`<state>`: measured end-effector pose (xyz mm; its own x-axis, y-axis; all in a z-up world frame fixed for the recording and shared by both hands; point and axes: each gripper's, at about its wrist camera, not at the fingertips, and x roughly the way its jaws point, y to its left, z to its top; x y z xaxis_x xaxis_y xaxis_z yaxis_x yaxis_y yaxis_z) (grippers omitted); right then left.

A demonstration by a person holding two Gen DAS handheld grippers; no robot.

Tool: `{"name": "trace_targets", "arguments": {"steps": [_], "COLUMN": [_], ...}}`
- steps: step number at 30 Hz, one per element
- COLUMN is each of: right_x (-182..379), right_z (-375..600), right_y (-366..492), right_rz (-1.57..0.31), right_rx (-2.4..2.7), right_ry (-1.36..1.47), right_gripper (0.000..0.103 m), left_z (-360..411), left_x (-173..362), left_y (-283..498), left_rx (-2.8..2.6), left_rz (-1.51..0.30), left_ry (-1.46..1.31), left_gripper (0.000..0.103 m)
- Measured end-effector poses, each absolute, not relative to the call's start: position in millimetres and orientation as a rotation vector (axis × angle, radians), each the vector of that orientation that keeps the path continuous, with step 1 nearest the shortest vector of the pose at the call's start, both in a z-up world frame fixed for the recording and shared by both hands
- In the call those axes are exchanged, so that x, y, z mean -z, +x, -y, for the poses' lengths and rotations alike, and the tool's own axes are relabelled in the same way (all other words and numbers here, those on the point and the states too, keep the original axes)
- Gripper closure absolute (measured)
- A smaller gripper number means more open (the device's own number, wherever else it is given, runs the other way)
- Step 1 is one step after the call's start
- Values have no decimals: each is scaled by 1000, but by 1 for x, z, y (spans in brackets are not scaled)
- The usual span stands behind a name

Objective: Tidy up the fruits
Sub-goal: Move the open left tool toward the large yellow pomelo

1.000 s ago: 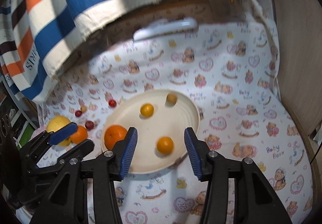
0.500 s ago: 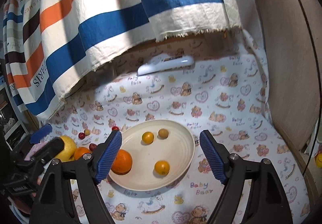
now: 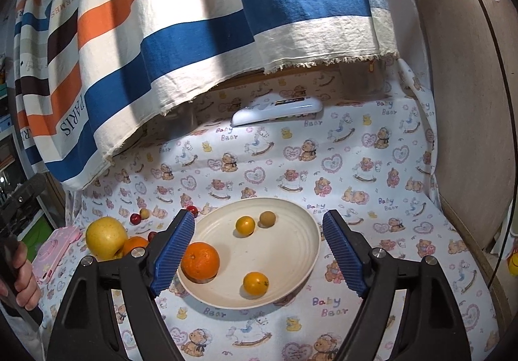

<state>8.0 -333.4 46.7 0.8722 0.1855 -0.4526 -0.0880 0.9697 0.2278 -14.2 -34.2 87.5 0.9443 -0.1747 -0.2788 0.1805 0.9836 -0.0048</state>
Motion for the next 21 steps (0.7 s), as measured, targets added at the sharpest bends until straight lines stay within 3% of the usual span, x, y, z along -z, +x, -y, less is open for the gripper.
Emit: {"name": "trace_targets", "arguments": {"steps": [21], "right_x": [-23], "right_z": [315], "right_y": [21], "right_rz": [-553], "right_rx": [-140], "right_ry": [129], "right_gripper": [20], "left_z": [-49], "left_x": [-21], "left_y": [40], "left_rx": [11], "left_rz": [-625], "left_ry": [-373], "left_gripper": [1]}}
